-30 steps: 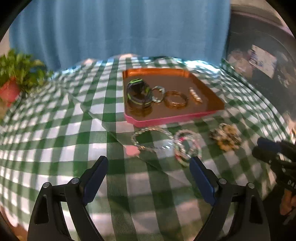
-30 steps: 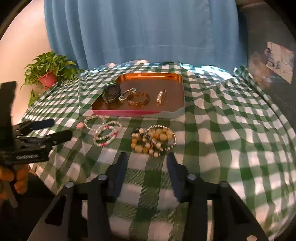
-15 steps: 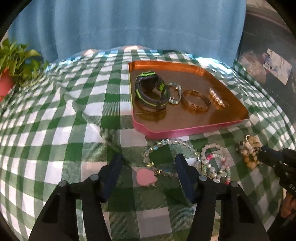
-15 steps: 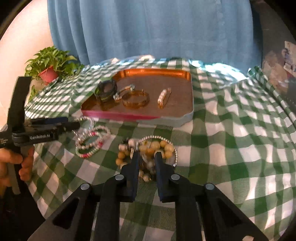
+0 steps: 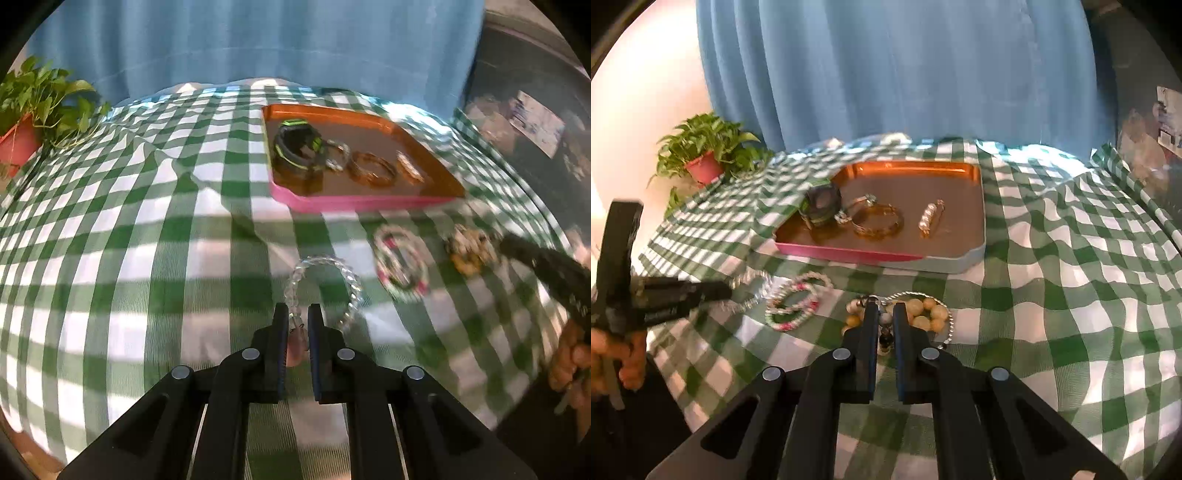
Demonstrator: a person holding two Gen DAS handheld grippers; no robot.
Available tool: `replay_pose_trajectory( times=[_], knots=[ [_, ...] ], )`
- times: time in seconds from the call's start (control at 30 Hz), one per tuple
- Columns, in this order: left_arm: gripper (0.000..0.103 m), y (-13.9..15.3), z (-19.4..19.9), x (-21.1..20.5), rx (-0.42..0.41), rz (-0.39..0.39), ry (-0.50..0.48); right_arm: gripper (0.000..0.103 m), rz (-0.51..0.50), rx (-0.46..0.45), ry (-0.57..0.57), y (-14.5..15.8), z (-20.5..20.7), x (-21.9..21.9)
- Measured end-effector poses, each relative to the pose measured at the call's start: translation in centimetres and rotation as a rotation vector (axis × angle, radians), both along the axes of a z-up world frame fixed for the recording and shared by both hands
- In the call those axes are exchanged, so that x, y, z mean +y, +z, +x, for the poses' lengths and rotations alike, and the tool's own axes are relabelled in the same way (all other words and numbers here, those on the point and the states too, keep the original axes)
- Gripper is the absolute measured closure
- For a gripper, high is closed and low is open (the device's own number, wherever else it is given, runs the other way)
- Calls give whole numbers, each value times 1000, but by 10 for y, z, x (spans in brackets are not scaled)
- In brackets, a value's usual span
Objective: Organize jewelry
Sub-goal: 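Grasp the black-and-white beaded bracelet with the right tool while the left tool grasps the clear crystal bracelet, then lift and carry both held bracelets over the copper tray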
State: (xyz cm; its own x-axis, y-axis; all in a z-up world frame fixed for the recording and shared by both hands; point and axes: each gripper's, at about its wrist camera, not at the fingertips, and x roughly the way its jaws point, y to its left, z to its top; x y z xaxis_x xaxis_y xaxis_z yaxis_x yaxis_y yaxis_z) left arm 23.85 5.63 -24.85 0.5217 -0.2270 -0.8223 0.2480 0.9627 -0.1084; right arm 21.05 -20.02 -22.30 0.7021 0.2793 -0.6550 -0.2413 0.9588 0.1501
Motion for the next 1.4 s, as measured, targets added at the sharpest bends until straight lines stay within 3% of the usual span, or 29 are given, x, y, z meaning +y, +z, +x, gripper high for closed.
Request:
replay_pose_trajectory(
  times=[0.23, 0.5, 0.73, 0.8, 0.87, 0.93, 1.0, 1.03, 1.07, 1.1, 1.33, 1.4],
  knots=[
    [93, 10, -25, 6, 8, 18, 0, 96, 35, 24, 13, 1, -38, 6],
    [89, -5, -19, 7, 67, 18, 29, 96, -27, 35, 35, -10, -47, 21],
    [54, -5, -10, -3, 17, 27, -35, 91, 24, 94, 29, -25, -33, 9],
    [45, -8, -12, -14, -11, 83, -73, 75, 3, 109, 8, -29, -31, 6],
    [37, -10, -12, -18, -37, 112, -74, 70, -2, 116, 8, -32, -30, 6],
    [42, -9, -8, -11, -14, 67, -44, 65, -22, 113, 25, -31, -30, 10],
    [92, -5, -8, -12, -14, 67, -61, 61, -57, 101, 36, -32, -31, 16],
    [96, -5, -7, -11, 4, 51, -59, 62, -84, 95, 38, -32, -32, 20],
    [96, -4, -8, -10, 17, 41, -53, 73, -126, 85, 39, -33, -33, 25],
    [96, -4, -9, -10, 24, 40, -49, 92, -154, 77, 41, -33, -33, 27],
    [96, 5, -22, -12, 69, -59, -41, 97, -155, 44, 36, -23, -40, 23],
    [96, 13, -22, -7, 103, -153, -37, 97, -140, 17, 26, -13, -44, 22]
  ],
)
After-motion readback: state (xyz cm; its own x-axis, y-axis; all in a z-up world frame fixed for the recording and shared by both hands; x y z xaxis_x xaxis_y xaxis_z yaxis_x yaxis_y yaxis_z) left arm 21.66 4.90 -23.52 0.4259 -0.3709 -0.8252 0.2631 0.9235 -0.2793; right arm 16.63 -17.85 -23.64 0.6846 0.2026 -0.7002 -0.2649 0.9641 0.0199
